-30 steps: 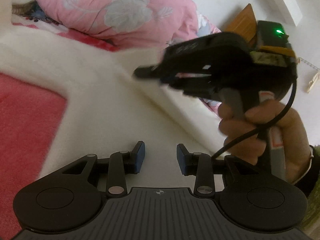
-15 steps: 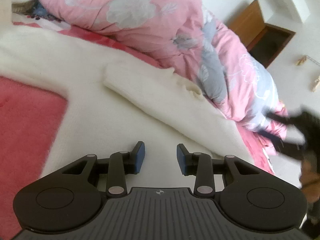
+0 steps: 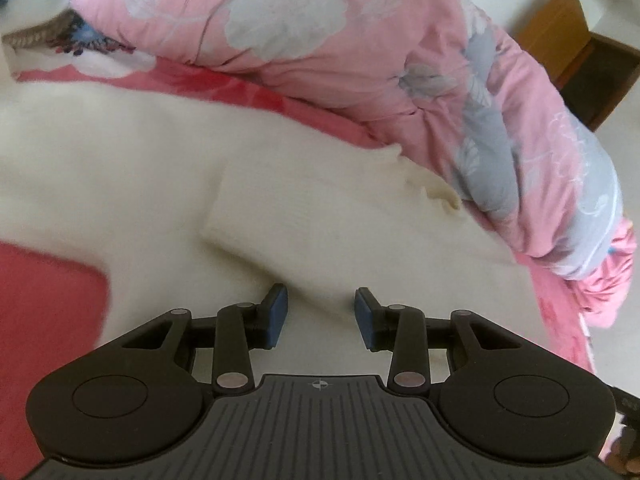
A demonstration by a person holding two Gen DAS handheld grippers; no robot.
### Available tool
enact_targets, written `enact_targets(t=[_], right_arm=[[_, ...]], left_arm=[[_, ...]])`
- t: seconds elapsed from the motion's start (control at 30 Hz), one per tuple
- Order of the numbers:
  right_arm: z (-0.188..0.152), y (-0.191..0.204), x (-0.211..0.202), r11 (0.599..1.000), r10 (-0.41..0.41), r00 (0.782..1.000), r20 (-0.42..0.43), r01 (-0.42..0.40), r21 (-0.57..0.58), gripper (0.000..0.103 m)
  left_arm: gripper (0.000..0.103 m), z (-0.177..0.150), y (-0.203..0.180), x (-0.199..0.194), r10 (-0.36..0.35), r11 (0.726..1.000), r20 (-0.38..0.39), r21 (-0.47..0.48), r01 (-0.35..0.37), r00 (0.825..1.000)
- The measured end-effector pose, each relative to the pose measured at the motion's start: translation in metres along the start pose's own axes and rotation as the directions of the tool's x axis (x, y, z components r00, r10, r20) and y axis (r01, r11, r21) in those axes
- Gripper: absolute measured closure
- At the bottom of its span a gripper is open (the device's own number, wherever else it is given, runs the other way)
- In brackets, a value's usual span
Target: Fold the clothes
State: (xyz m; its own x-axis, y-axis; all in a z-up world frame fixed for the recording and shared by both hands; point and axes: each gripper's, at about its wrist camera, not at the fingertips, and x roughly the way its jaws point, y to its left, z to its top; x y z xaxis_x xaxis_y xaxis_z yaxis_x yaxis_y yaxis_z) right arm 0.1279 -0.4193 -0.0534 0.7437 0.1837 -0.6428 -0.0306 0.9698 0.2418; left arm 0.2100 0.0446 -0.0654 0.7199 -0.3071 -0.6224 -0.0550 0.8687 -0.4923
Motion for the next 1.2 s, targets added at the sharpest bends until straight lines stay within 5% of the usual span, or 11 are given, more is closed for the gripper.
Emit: enact_targets(t=[0.13, 0.23, 0.33, 0.43, 0.5, 0.67, 0.8, 0.9, 1.03, 1.2], right_arm=[[-0.008, 0.03, 0.01, 0.982, -0.018, 1.0, 0.006, 0.019, -0.186, 0.055], [-0.023, 0.049, 0.021, 0.934, -0.111, 0.994, 0.007, 0.107, -0.342, 0.057], [-0.035, 0.061, 0.031, 0.881, -0.182, 0.983, 0.028, 0.176, -0.439, 0.072], [-0.037, 0.062, 0.033, 0.873, -0.211, 0.975, 0.063, 0.217, -0.436, 0.09], [-0.039, 0.06, 0.026, 0.879, -0.224, 0.968, 0.11, 0.25, -0.405, 0.093], [-0.041, 0.052, 0.011, 0.914, -0.247, 0.955, 0.162, 0.285, -0.288, 0.094], [-0.037, 0.036, 0.014, 0.956, -0.219, 0.967, 0.131, 0.239, -0.169, 0.093], [-0.038, 0.042, 0.015, 0.943, -0.21, 0.968, 0.135, 0.237, -0.233, 0.089], [-0.055, 0.086, 0.017, 0.769, -0.256, 0.937, 0.236, 0.346, -0.538, 0.064], [-0.077, 0.118, 0.041, 0.55, -0.293, 0.907, 0.301, 0.417, -0.724, 0.071]], left_arm=[[0.066, -0.003, -0.006, 0.001, 0.031, 0.998, 0.023, 0.045, -0.032, 0.999], [0.067, -0.006, -0.008, 0.002, 0.042, 0.997, 0.038, 0.063, -0.044, 0.998], [0.067, -0.008, -0.01, 0.003, 0.051, 0.996, 0.055, 0.074, -0.055, 0.997], [0.068, -0.011, -0.012, 0.003, 0.058, 0.994, 0.072, 0.089, -0.065, 0.996], [0.068, -0.013, -0.014, 0.003, 0.059, 0.993, 0.079, 0.098, -0.066, 0.995], [0.068, -0.013, -0.014, 0.003, 0.044, 0.994, 0.081, 0.095, -0.052, 0.996], [0.068, -0.013, -0.012, 0.004, 0.03, 0.995, 0.083, 0.089, -0.038, 0.996], [0.068, -0.014, -0.011, 0.004, 0.026, 0.995, 0.085, 0.093, -0.034, 0.996], [0.068, -0.015, -0.011, 0.005, 0.024, 0.996, 0.092, 0.087, -0.032, 0.995], [0.068, -0.018, -0.008, 0.004, 0.013, 0.997, 0.099, 0.081, -0.021, 0.995]])
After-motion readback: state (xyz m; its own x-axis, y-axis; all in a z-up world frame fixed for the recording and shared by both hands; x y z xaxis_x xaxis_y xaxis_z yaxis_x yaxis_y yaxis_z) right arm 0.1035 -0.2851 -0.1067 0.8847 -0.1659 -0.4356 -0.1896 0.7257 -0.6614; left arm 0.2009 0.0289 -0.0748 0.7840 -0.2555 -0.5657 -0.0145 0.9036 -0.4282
